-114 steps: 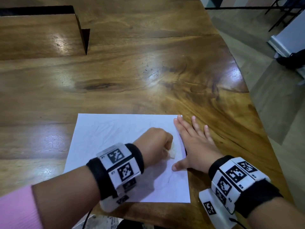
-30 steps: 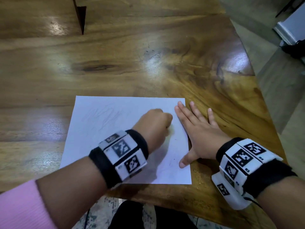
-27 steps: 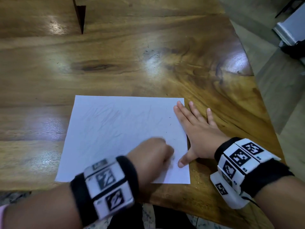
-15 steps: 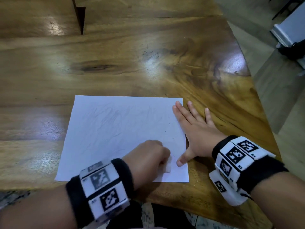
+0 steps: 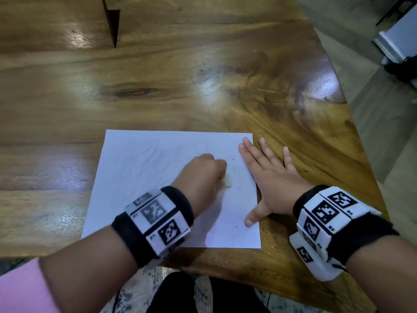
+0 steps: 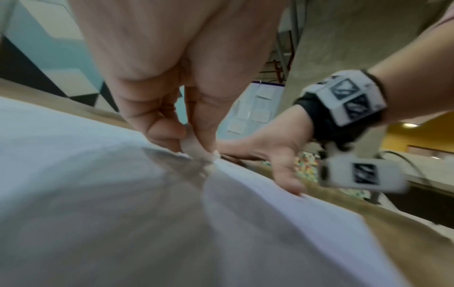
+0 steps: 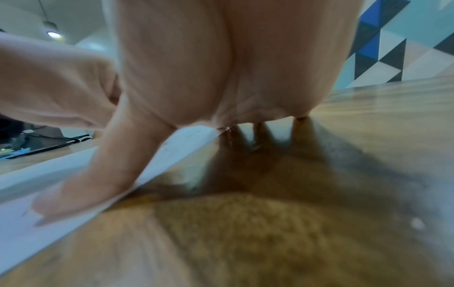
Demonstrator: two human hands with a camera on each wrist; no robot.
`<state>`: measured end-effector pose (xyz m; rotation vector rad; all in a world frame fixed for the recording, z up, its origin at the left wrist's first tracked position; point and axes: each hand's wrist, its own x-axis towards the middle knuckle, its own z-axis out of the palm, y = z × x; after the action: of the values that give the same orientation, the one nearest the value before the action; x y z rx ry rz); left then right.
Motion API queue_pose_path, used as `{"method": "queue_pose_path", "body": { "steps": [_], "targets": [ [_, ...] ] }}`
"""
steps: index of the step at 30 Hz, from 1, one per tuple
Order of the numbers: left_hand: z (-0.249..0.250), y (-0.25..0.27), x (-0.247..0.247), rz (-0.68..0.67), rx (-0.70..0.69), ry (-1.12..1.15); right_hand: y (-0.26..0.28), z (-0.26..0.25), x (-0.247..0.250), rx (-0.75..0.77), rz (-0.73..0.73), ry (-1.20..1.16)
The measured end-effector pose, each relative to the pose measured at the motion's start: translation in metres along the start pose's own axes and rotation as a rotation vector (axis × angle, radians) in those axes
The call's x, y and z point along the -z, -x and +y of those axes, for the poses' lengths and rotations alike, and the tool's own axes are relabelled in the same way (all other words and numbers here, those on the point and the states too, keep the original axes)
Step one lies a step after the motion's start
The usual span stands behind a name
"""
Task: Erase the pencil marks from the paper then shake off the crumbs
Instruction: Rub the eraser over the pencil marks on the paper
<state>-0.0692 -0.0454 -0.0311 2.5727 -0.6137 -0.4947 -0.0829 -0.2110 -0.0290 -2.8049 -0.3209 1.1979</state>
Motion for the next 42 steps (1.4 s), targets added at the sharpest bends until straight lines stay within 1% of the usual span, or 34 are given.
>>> {"method": "queue_pose_path", "body": {
  "steps": [1,4,5,7,9,10,11,13,14,15,16,17,19,20,21,22,24,25,26,27,30,31,32,33,35,36,37,39,41,42],
  "targets": [
    [0.000,0.005,-0.001,-0.039,-0.021,0.005,0.000,0.000,0.000,-0.001,0.000,0.000],
    [0.002,0.034,-0.010,-0.333,-0.092,-0.034,0.000,0.000,0.000,-0.006,-0.003,0.009],
    [0.003,0.036,-0.010,-0.362,-0.087,-0.049,0.000,0.000,0.000,-0.008,-0.003,0.011],
    [0.003,0.021,-0.006,-0.272,-0.069,-0.082,-0.001,0.000,0.000,-0.008,0.002,0.015],
    [0.004,0.003,0.001,-0.104,-0.038,-0.079,-0.001,-0.001,-0.001,-0.010,0.008,0.015],
    [0.004,0.000,0.001,-0.079,-0.038,-0.072,-0.001,-0.001,0.000,-0.011,0.008,0.015],
    [0.003,0.006,0.000,-0.113,-0.054,-0.078,-0.001,-0.001,0.000,-0.010,0.007,0.016],
    [0.002,0.031,-0.007,-0.302,-0.115,-0.062,-0.001,0.000,0.000,-0.008,0.005,0.014],
    [0.000,0.043,-0.010,-0.387,-0.121,-0.034,-0.001,0.000,0.000,-0.007,0.006,0.013],
    [-0.002,0.048,-0.013,-0.417,-0.118,-0.023,0.000,0.000,0.000,-0.007,0.005,0.012],
    [-0.004,0.045,-0.012,-0.395,-0.114,-0.040,-0.001,0.000,0.000,-0.006,0.006,0.011],
    [-0.004,0.035,-0.010,-0.333,-0.107,-0.066,0.000,-0.001,0.000,-0.006,0.006,0.012],
    [-0.004,0.010,-0.003,-0.162,-0.077,-0.085,0.000,-0.001,0.000,-0.010,0.008,0.018],
    [-0.003,0.003,0.001,-0.113,-0.069,-0.077,0.000,-0.001,0.000,-0.014,0.007,0.019],
    [-0.002,0.002,0.002,-0.104,-0.080,-0.071,-0.001,-0.002,0.000,-0.015,0.005,0.021],
    [-0.002,0.007,0.001,-0.142,-0.108,-0.072,-0.001,-0.002,0.001,-0.016,0.002,0.021],
    [-0.001,0.027,-0.005,-0.295,-0.168,-0.067,-0.001,-0.001,0.001,-0.018,-0.005,0.016],
    [-0.002,0.035,-0.007,-0.350,-0.182,-0.049,-0.001,-0.001,0.001,-0.018,-0.005,0.014],
    [-0.001,0.036,-0.009,-0.366,-0.180,-0.041,-0.001,-0.001,0.001,-0.019,-0.007,0.015],
    [0.000,0.031,-0.007,-0.333,-0.178,-0.051,-0.001,-0.002,0.001,-0.019,-0.007,0.017],
    [0.004,0.001,0.001,-0.146,-0.131,-0.063,-0.001,-0.002,0.000,-0.020,-0.007,0.018],
    [0.005,-0.003,0.000,-0.124,-0.124,-0.062,-0.001,-0.002,0.000,-0.019,-0.008,0.019],
    [0.005,0.000,-0.001,-0.135,-0.130,-0.063,-0.001,-0.001,0.001,-0.017,-0.008,0.019],
    [0.004,0.008,-0.004,-0.182,-0.144,-0.056,-0.001,-0.001,0.001,-0.015,-0.008,0.018],
    [0.005,0.032,-0.010,-0.329,-0.165,-0.032,-0.001,-0.001,0.001,-0.011,-0.006,0.012],
    [0.005,0.040,-0.013,-0.377,-0.166,-0.017,-0.001,0.000,0.000,-0.012,-0.005,0.010],
    [0.006,0.041,-0.013,-0.388,-0.161,-0.015,-0.001,-0.001,0.000,-0.012,-0.005,0.008],
    [0.009,0.023,-0.007,-0.305,-0.146,-0.063,0.000,-0.001,0.000,-0.010,-0.004,0.007],
    [0.013,-0.003,-0.002,-0.146,-0.096,-0.092,0.000,-0.001,0.000,-0.009,-0.006,0.006],
    [0.015,-0.010,-0.001,-0.104,-0.075,-0.091,0.000,-0.001,0.000,-0.009,-0.006,0.006]
  ]
}}
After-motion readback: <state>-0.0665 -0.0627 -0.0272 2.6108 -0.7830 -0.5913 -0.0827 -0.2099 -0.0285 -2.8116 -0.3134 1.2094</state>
